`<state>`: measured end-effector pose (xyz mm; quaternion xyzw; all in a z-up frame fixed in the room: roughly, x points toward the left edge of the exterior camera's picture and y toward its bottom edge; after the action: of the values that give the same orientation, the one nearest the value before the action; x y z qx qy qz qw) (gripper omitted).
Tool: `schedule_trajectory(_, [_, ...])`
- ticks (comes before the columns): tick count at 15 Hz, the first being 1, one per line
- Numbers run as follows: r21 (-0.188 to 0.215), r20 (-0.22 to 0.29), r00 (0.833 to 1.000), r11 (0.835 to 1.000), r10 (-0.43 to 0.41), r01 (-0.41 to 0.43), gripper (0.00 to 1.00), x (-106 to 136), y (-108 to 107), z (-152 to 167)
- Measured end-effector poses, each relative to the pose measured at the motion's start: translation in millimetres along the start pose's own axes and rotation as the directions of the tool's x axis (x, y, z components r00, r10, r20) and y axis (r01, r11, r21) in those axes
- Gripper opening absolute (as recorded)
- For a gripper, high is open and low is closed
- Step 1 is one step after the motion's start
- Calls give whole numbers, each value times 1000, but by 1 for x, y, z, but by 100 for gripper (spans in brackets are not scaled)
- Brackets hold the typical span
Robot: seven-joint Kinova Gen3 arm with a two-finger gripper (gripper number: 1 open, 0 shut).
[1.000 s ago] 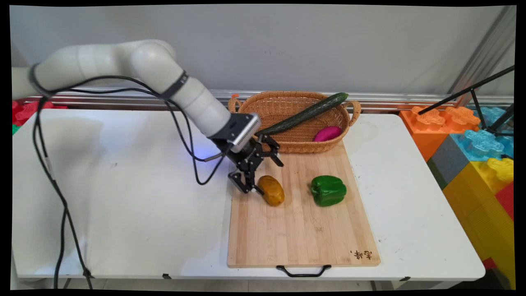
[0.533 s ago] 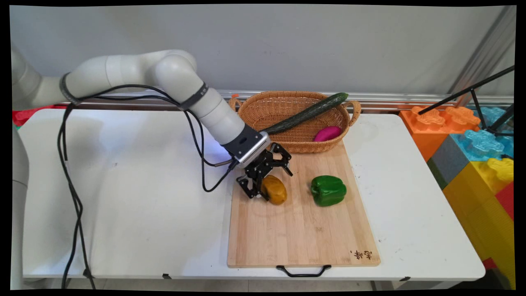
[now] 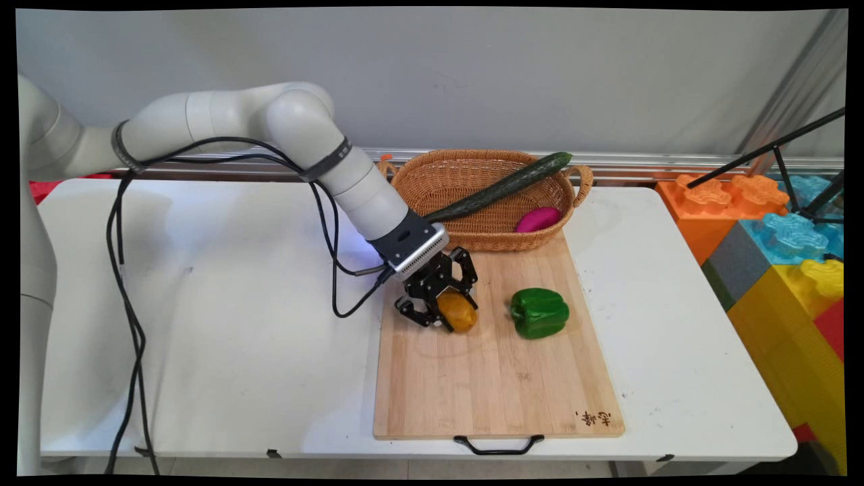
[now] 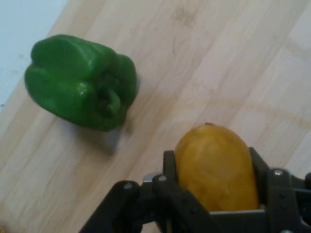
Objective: Place the picked object in the vegetable basket
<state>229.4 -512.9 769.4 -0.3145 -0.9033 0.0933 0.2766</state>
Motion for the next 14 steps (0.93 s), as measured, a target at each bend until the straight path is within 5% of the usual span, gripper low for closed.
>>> schedule_trajectory(3, [24,-29,995,995,-92,93,0,9,-4,-16])
schedule_trajectory(7, [96,-94,970,967,-226,235,0,19,-18,-43])
schedule_trajectory(11, [231,-118,931,902,-347,365,0,12,-42,-66])
schedule_trajectory(14, [321,-126,893,834,-433,450,0,0,-56,-76])
